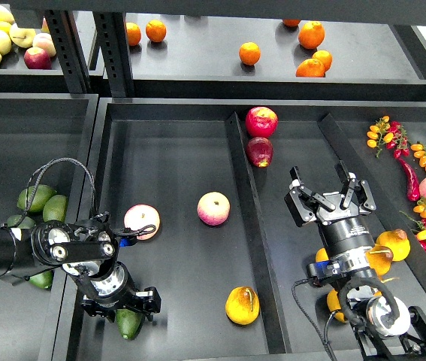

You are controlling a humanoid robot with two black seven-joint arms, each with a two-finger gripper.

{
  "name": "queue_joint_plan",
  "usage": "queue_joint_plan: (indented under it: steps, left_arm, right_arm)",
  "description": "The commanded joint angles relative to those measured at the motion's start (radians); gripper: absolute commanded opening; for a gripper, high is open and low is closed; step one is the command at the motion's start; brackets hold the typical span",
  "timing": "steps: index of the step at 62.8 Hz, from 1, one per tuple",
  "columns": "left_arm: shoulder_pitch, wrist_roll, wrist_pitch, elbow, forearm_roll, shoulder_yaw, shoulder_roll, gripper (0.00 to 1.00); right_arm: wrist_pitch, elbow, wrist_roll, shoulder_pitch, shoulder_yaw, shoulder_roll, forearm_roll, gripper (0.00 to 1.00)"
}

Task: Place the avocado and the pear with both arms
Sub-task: 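Close the left gripper on the avocado and lift it, then carry the avocado onto the avocado pile and open the left gripper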

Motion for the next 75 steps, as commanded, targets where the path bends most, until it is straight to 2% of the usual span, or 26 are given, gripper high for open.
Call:
queue_joint_plan:
  steps: [1, 35, 43, 59, 75]
  left_arm:
    - [-0.004, 0.000, 0.000, 0.009, -0.012, -0.008, 0.000, 0.47]
    - [-0.022, 0.000, 0.000, -0.009, -0.030, -0.021, 0.012, 0.29]
    - [-0.056, 0.000, 0.000, -0.022, -0.034, -0.070, 0.028, 0.29]
    - [-0.202, 0.000, 0.000, -0.052, -0.103, -0.113, 0.166, 0.30]
    - [-0.231, 0.000, 0.000, -0.065, -0.112, -0.142, 0.388, 0.30]
  right_arm:
    - [0.000, -0.002, 0.000, 0.000, 0.000, 0.000, 0.000, 1.00]
    - [0.001, -0.002, 0.000, -0.008, 0.000, 0.000, 0.000, 1.00]
    - [0.001, -0.003, 0.000, -0.003, -0.002, 0.000, 0.000, 1.00]
    - [0.000, -0.003, 0.000, 0.002, -0.005, 0.000, -0.002, 1.00]
    - [0.001, -0.003, 0.000, 0.012, -0.003, 0.000, 0.000, 1.00]
